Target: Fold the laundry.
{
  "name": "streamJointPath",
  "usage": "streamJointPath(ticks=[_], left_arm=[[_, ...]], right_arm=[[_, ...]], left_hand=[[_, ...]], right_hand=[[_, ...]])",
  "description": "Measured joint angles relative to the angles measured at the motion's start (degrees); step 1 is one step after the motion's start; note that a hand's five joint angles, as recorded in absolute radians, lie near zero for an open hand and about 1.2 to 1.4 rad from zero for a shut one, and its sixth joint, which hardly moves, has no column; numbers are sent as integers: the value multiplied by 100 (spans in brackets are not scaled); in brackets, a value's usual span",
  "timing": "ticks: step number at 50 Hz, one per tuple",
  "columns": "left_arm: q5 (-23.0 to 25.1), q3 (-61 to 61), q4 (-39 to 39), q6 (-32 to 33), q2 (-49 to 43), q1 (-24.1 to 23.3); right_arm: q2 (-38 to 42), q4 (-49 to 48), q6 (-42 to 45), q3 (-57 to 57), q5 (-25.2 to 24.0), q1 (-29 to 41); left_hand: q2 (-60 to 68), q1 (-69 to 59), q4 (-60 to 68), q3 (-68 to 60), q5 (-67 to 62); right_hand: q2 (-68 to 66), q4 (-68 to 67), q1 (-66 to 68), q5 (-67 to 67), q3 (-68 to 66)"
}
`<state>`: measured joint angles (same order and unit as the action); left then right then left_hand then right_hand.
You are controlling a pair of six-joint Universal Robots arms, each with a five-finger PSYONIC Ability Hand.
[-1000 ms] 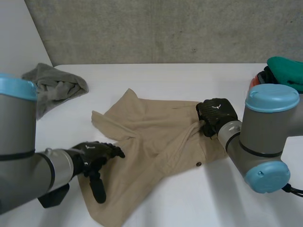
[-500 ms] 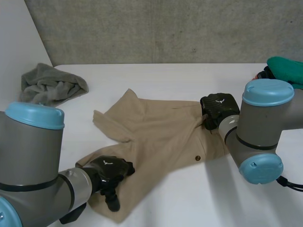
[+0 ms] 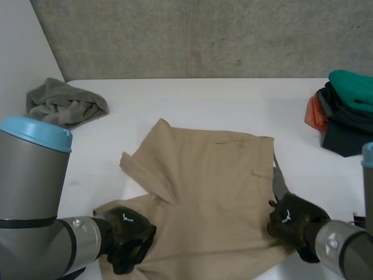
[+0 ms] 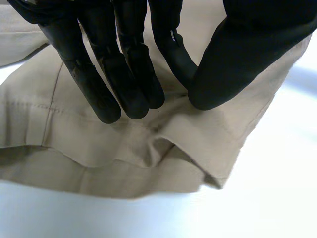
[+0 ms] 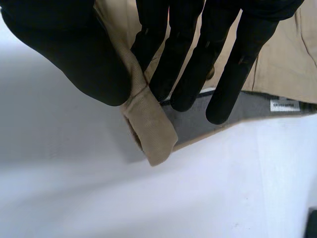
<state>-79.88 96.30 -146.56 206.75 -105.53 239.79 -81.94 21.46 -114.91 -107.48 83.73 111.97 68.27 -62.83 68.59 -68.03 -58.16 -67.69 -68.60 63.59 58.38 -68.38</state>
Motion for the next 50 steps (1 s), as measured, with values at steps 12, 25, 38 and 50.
streamJointPath(ticks=[12,25,38,50], left_arm=[[-681,-1065,-290,378,-376,-108],[-1201,-3576,-539,-93,-1567,37],[-854,-2521,212,-1850,-430,105],[-778,-661,-468,-1970,609,-405]], right_arm=[[345,-1024,-1494,548,-257,-135],[1313,-2162,-3092,1779,583,70],[1475,-2224,-3357,1759,660,227],[1656,-2259,-3375,1867,769,246]], left_hand=[[16,-341,3,0,0],[-2790,2671,-2707,2761,2635],[-5603,5016,-5660,5522,5500],[-5637,5048,-5678,5551,5500]], right_hand=[[0,0,0,0,0],[0,0,0,0,0],[0,-1,0,0,0],[0,-1,0,0,0]])
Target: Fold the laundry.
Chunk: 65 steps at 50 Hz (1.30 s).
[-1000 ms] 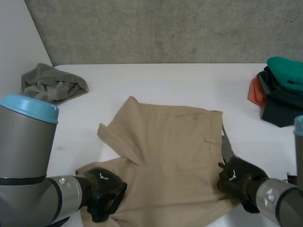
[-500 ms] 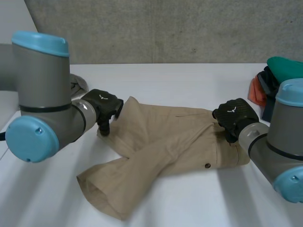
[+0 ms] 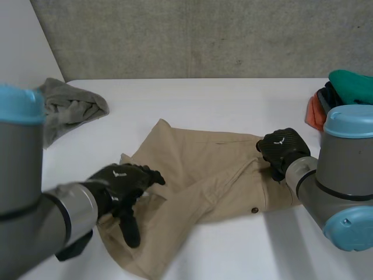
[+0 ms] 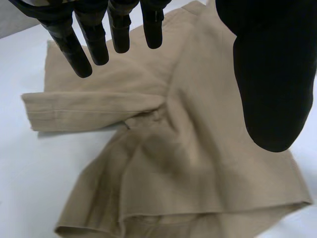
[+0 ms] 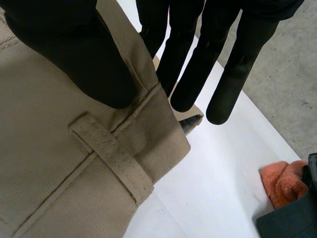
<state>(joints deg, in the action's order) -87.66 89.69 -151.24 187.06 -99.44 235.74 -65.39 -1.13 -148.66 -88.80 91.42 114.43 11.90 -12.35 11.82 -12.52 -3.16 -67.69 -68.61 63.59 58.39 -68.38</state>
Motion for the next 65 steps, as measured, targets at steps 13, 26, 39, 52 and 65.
streamJointPath(ticks=[13,26,39,52,65], left_arm=[[-1315,-183,-845,-744,-693,-1033],[-1723,-834,-694,-1936,-1600,-1647],[-2796,-1200,-1055,-2109,-2295,-1819],[-3356,-744,-1251,-1471,-1959,-1567],[-2359,198,-1463,79,-525,-1407]], right_arm=[[101,-23,-181,68,163,139],[170,-104,-191,62,208,153],[218,-124,-201,34,228,189],[130,-87,-220,15,214,173],[-839,1302,823,-403,-288,22]], left_hand=[[0,0,0,0,0],[0,0,0,0,0],[0,0,0,0,0],[2312,-2599,2344,-2247,-2198],[5638,-5436,5678,-5553,-5345]], right_hand=[[0,0,0,0,0],[0,0,0,0,0],[0,1,0,-1,0],[0,1,0,0,0],[0,1,0,0,0]])
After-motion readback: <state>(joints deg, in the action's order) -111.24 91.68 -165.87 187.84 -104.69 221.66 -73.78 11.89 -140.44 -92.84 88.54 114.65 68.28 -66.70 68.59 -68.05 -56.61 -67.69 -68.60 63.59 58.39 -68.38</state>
